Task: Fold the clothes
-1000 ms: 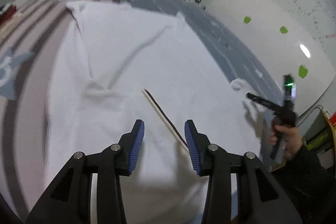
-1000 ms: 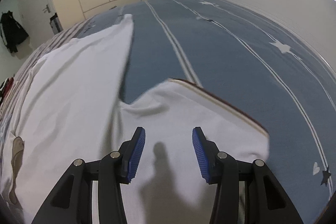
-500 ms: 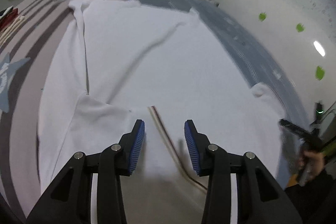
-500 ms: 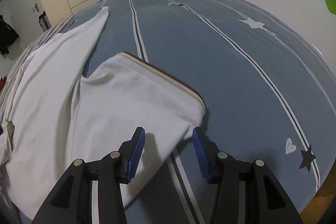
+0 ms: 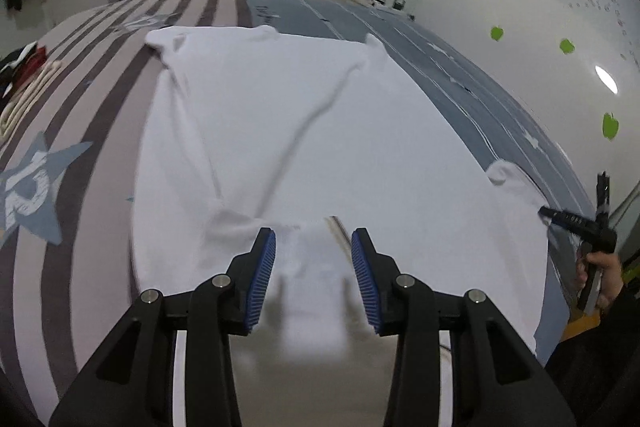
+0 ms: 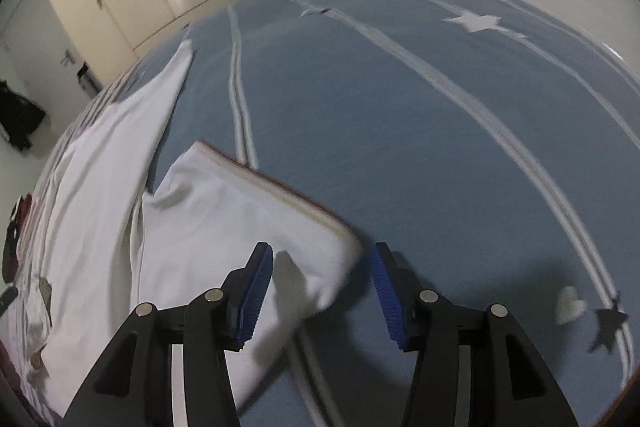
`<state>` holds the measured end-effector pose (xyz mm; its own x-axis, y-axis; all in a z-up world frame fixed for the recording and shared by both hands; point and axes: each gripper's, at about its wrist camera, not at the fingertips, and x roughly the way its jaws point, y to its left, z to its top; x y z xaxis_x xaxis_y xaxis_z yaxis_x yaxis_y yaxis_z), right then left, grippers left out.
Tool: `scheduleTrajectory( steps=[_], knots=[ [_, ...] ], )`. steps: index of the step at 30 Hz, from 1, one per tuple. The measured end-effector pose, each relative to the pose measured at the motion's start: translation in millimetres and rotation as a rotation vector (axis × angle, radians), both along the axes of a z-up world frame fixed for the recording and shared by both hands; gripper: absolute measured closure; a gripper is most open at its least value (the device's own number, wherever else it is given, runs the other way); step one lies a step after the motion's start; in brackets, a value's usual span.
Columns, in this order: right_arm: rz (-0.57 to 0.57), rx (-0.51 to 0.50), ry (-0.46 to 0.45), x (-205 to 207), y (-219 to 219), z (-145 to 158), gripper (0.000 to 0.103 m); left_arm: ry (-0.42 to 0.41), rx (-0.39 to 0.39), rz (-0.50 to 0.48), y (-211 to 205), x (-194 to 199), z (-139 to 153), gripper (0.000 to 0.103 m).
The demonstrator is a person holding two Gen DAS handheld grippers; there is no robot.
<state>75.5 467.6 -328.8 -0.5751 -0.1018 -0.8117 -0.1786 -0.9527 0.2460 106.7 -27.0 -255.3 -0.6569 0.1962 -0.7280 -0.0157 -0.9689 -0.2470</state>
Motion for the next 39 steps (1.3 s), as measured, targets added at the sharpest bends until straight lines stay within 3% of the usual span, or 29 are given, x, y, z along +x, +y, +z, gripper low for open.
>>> scheduleTrajectory(
  steps=[1, 2, 3, 4, 6, 11, 17, 20, 25, 29, 33, 35, 39],
  knots=[
    [0.002, -0.001, -0.011, -3, -2, -4, 0.059, 0.0, 0.006, 0.012, -5, -1, 0, 0.067],
    [-0.003, -0.001, -0.011, -5, -3, -5, 0.069, -0.001, 0.015, 0.022, -9, 1, -1, 0.067],
    [-0.006, -0.024, -0.006, -5, -2, -5, 0.088, -0.002, 0.025, 0.032, -13, 2, -3, 0.067],
    [-0.005, -0.063, 0.0, -5, -1, -4, 0.099, -0.004, 0.035, 0.042, -18, 4, -5, 0.067],
    [-0.004, -0.105, 0.018, -2, -1, 3, 0.099, -0.006, 0.052, 0.057, -24, 8, -6, 0.067],
    [0.089, -0.069, 0.112, 21, -45, 52, 0.099, -0.007, 0.068, 0.075, -36, 26, -11, 0.067],
    [0.349, -0.083, 0.22, 56, -162, 119, 0.099, 0.017, 0.096, 0.102, -51, 43, -1, 0.067],
    [0.481, -0.099, 0.23, 59, -228, 133, 0.099, 0.033, 0.103, 0.114, -60, 49, 8, 0.067],
    [0.603, -0.084, 0.137, 47, -333, 101, 0.098, 0.039, 0.132, 0.151, -78, 61, 16, 0.067],
    [0.694, -0.041, 0.046, 45, -387, 67, 0.089, 0.027, 0.123, 0.16, -85, 67, 15, 0.067],
    [0.71, 0.014, 0.152, 61, -379, 81, 0.059, 0.017, 0.079, 0.154, -88, 64, 14, 0.067],
    [0.669, 0.049, 0.191, 62, -362, 88, 0.057, 0.019, 0.061, 0.148, -82, 59, 14, 0.067],
    [0.507, 0.078, 0.155, 45, -313, 81, 0.057, 0.02, 0.059, 0.107, -57, 46, 12, 0.067]
  ],
)
